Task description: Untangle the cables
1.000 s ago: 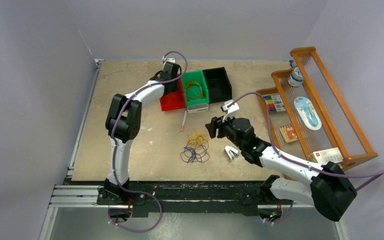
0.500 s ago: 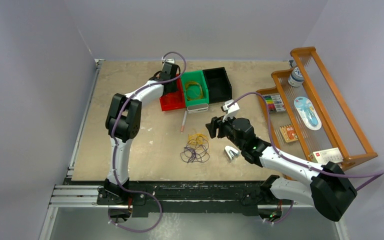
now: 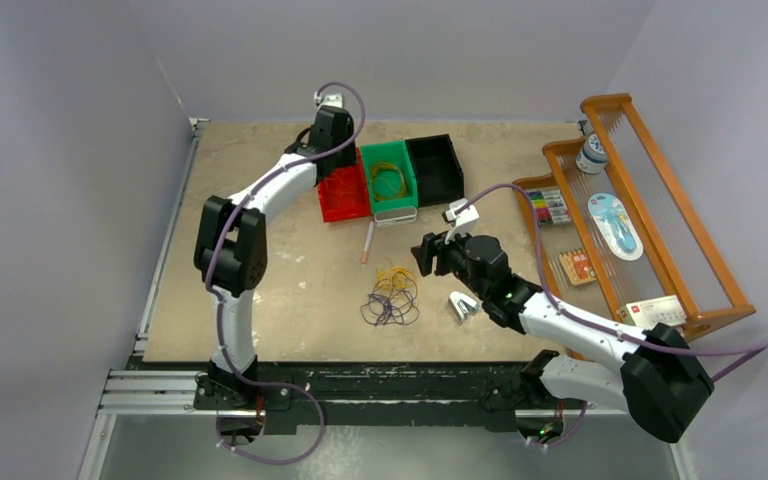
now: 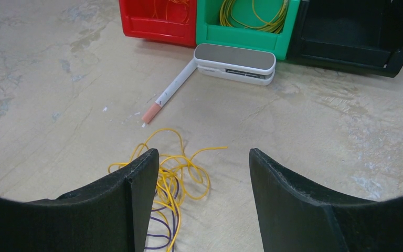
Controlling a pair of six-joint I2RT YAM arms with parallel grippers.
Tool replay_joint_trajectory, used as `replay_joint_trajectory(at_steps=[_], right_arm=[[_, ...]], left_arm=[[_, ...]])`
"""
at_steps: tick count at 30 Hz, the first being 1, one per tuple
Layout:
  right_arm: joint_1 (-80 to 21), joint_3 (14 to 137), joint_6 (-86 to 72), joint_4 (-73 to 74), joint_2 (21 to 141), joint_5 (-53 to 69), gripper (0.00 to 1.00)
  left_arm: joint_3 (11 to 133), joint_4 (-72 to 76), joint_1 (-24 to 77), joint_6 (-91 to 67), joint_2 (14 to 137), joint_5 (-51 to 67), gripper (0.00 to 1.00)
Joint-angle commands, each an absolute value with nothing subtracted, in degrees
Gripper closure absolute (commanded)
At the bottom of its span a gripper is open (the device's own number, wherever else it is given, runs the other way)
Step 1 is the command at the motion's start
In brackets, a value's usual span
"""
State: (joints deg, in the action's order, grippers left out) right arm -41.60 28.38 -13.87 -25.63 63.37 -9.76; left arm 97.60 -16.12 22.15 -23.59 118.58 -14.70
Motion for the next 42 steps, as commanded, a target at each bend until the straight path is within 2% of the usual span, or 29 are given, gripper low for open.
replay_joint_trajectory(at_steps=[1, 12, 19, 23, 26, 31, 42], right_arm=[[-41.7, 31.2, -13.3, -27.6, 63.1, -10.9, 0.34], [-41.7, 31.6, -13.3, -28.1, 63.4, -10.9, 0.34], [-41.7, 33.0, -14.1, -23.9, 64.1, -6.9, 0.34], [-41.0, 33.7, -17.7, -19.6, 64.4, -9.3, 0.35], [-37.8, 34.4, -20.3, -16.9, 65.1, -6.8, 0.36], [-32.1, 34.7, -21.6, -16.5, 65.7, 2.1, 0.36], [-32.0, 35.7, -22.4, -18.5, 70.2, 7.7, 0.36]], left_arm=[[97.3, -15.4, 21.8, -24.2, 112.8, -16.2, 0.49], [89.9, -14.7, 21.9, -25.9, 102.8, -14.2, 0.46], [77.7, -13.8, 24.1, -28.3, 93.2, -10.9, 0.49], [70.3, -13.3, 28.0, -28.5, 87.9, -8.6, 0.49], [64.8, -12.4, 31.9, -28.7, 84.2, -7.1, 0.49], [56.6, -7.3, 36.4, -29.5, 81.2, -2.0, 0.48], [46.5, 1.2, 41.4, -27.3, 81.6, 4.0, 0.49]])
